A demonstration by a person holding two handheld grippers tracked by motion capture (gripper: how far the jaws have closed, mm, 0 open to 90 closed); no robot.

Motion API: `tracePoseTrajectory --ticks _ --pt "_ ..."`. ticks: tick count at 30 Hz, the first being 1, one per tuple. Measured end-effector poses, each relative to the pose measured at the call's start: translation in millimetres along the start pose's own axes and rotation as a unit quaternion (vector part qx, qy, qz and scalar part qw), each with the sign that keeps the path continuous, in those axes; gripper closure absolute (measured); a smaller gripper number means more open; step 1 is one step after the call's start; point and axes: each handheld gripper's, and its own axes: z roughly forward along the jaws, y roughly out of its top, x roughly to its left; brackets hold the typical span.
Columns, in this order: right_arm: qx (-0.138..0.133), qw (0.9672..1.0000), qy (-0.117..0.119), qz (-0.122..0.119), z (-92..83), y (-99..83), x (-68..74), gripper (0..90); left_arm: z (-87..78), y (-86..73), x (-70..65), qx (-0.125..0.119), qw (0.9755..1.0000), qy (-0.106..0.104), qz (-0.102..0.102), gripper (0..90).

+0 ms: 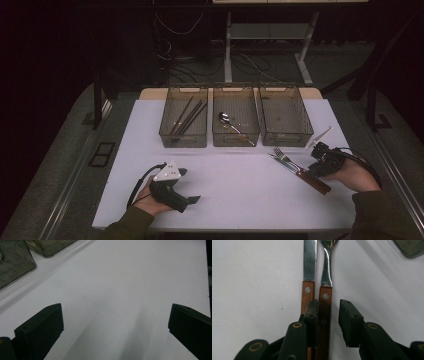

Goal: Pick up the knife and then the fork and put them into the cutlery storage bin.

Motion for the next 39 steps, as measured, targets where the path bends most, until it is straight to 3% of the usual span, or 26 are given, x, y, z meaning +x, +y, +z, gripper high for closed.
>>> tracePoseTrajectory --ticks 10,18,34,39 --pt "0.040 0.9990 0.007 -0.017 7.4 11.2 1.2 73.9 -0.2 0.1 0.0 0.000 1.0000 0.000 0.001 0.0" --pt "0.071 0.9974 0.005 -0.016 14.6 18.6 0.1 75.0 -0.1 0.1 0.1 0.001 1.0000 0.000 0.002 0.0" --pt "0.067 0.9977 0.008 0.000 15.2 17.9 -1.8 77.6 0.1 0.2 0.2 0.002 1.0000 -0.001 0.003 0.0" --pt "0.087 0.9961 0.011 0.010 16.7 23.6 -3.2 76.1 0.0 0.2 0.0 0.001 1.0000 0.000 0.002 0.0"
